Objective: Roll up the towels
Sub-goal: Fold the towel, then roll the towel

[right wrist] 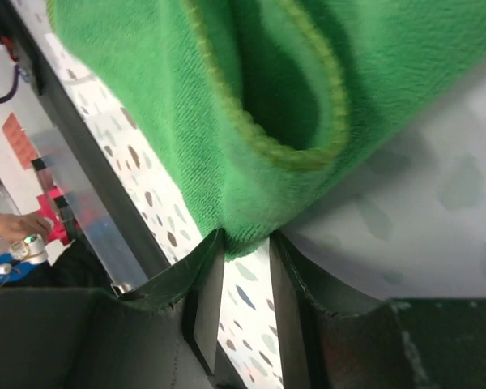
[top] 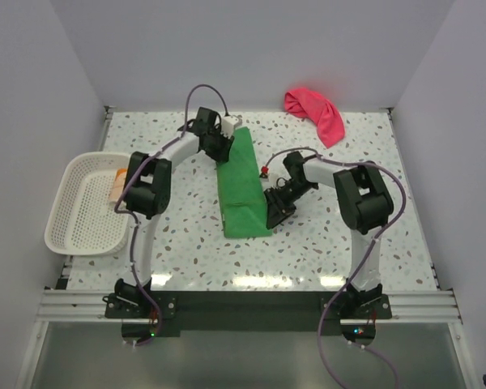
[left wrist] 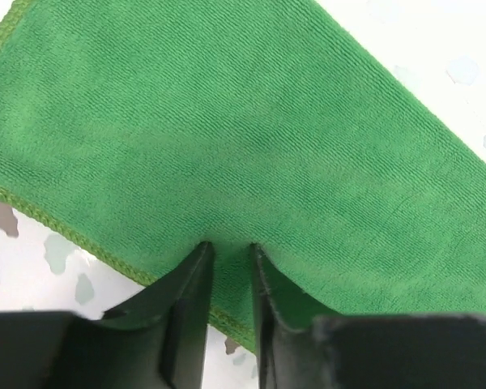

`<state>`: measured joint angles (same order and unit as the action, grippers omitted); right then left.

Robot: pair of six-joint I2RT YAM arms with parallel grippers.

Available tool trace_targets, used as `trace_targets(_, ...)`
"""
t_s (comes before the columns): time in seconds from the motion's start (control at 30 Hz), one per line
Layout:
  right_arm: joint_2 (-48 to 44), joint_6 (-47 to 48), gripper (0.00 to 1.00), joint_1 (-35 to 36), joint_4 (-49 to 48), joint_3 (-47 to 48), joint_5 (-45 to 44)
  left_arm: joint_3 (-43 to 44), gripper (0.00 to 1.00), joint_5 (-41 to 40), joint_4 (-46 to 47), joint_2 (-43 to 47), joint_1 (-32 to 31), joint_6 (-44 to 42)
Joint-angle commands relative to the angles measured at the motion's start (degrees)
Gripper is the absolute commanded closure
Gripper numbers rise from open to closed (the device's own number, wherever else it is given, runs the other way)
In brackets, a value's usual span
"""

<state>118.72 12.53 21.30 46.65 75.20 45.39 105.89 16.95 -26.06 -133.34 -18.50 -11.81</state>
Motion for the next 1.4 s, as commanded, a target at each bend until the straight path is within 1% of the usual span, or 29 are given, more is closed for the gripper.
trace_targets(0.0, 0.12, -2.51, 0.66, 1.20, -4.81, -1.54, 3.82, 0.03, 0.63, 2.64, 3.29, -1.41, -0.31, -2.86)
trace_targets(0.03, -0.93, -2.52, 0.64, 1.03, -4.99, -2.50, 3.66, -1.80, 0.58, 3.43, 5.30, 2.78, -0.31, -2.60)
trace_targets(0.1, -6.02, -2.60, 0.62, 0.59, -5.52, -4.96, 2.61, -9.53, 0.32, 3.35, 13.29, 8.50, -0.13, -1.73)
trace_targets(0.13, -8.04, -2.86, 0.57, -0.28, -6.65, -5.93, 2.25, -12.17, 0.14, 2.74, 15.67, 14.54, -0.04, -1.29)
trace_targets(0.17, -12.06, -3.04, 0.53, -0.90, -7.01, -6.46, 1.99, -16.20, 0.00, 2.22, 19.17, 17.38, 0.48, -0.24)
trace_targets(0.2, -13.58, -2.87, 0.49, -1.43, -7.01, -6.82, 1.20, -17.54, 0.00, 3.25, 19.82, 20.02, 1.01, 1.43)
trace_targets(0.23, -15.08, -2.61, 0.39, -2.39, -6.49, -6.65, 0.67, -18.86, 0.00, 4.31, 20.00, 24.40, 1.53, 1.96)
trace_targets(0.27, -16.31, -2.34, 0.36, -2.75, -6.31, -6.38, 0.32, -19.05, 0.00, 5.10, 18.87, 26.27, 2.58, 2.06)
trace_targets(0.37, -19.57, -1.73, 0.27, -3.28, -6.22, -4.10, -2.05, -19.40, 0.00, 9.93, 13.96, 32.16, 4.17, -0.48)
trace_targets(0.43, -20.02, -2.25, 0.27, -3.11, -7.44, -2.44, -1.88, -20.01, 0.00, 14.57, 10.79, 35.41, 4.88, -4.34)
trace_targets(0.47, -19.67, -2.43, 0.30, -2.93, -7.80, -1.64, -1.97, -21.23, 0.00, 15.91, 7.90, 36.65, 5.14, -6.19)
trace_targets(0.5, -19.32, -3.30, 0.33, -2.76, -8.33, -1.03, -1.97, -22.47, 0.00, 15.75, 6.83, 38.05, 5.06, -9.60)
trace_targets(0.57, -17.04, -4.09, 0.39, -1.97, -9.12, 1.26, -1.01, -27.99, 0.02, 14.87, 6.20, 42.79, 4.88, -11.73)
trace_targets(0.6, -16.33, -5.05, 0.45, -1.53, -9.47, 2.57, -0.57, -30.45, 0.05, 14.26, 6.72, 44.55, 4.79, -12.70)
trace_targets(0.63, -14.76, -5.67, 0.49, -0.57, -10.52, 3.11, -0.21, -34.57, 0.15, 13.47, 6.47, 47.53, 4.53, -13.93)
trace_targets(0.7, -13.26, -6.99, 0.58, 0.67, -11.49, 4.51, 0.14, -38.80, 0.23, 10.14, 4.89, 50.53, 2.17, -19.09)
trace_targets(0.73, -12.03, -7.17, 0.60, 2.24, -12.02, 4.95, 0.05, -43.78, 0.30, 8.73, 4.88, 54.03, 0.85, -21.04)
trace_targets(0.8, -10.70, -7.78, 0.64, 3.92, -12.72, 5.40, 0.23, -49.26, 0.36, 4.61, 6.72, 57.91, -3.72, -26.04)
trace_targets(0.83, -10.18, -8.14, 0.65, 5.40, -13.60, 5.40, 0.23, -53.11, 0.44, 3.71, 7.25, 60.45, -5.13, -27.29)
trace_targets(0.87, -8.60, -8.40, 0.67, 6.20, -13.95, 5.22, 0.32, -54.46, 0.49, 2.92, 7.17, 61.00, -7.92, -28.17)
trace_targets(0.9, -7.81, -9.19, 0.67, 7.52, -14.74, 4.87, 0.49, -55.69, 0.53, 2.22, 7.34, 61.27, -9.26, -28.35)
trace_targets(0.93, -6.41, -9.37, 0.67, 8.14, -15.01, 4.87, 0.41, -57.44, 0.53, 2.21, 7.17, 61.09, -10.40, -28.79)
trace_targets(0.97, -3.96, -9.89, 0.68, 8.49, -15.27, 4.87, 0.49, -58.33, 0.53, 1.86, 7.17, 61.01, -13.46, -29.14)
trace_targets(1.0, -2.63, -10.33, 0.68, 8.93, -16.23, 5.04, 0.49, -60.25, 0.53, -0.23, 8.04, 60.66, -15.06, -28.71)
trace_targets(1.03, -1.66, -11.03, 0.68, 8.93, -16.94, 5.13, 0.32, -60.79, 0.53, -0.60, 9.00, 60.39, -17.86, -28.79)
trace_targets(1.13, 1.16, -12.10, 0.68, 8.94, -19.31, 5.48, -0.91, -62.90, 0.52, -2.18, 11.29, 58.55, -22.70, -29.58)
trace_targets(1.2, 3.36, -13.94, 0.69, 9.11, -19.15, 6.27, -1.61, -64.30, 0.50, -5.15, 13.49, 56.45, -24.99, -30.11)
trace_targets(1.23, 4.15, -13.85, 0.69, 9.20, -18.71, 6.71, -1.70, -64.84, 0.50, -6.39, 16.37, 55.74, -27.27, -30.37)
trace_targets(1.37, 5.91, -14.12, 0.69, 9.29, -18.35, 6.54, -1.70, -64.93, 0.49, -10.35, 20.52, 51.26, -30.89, -31.69)
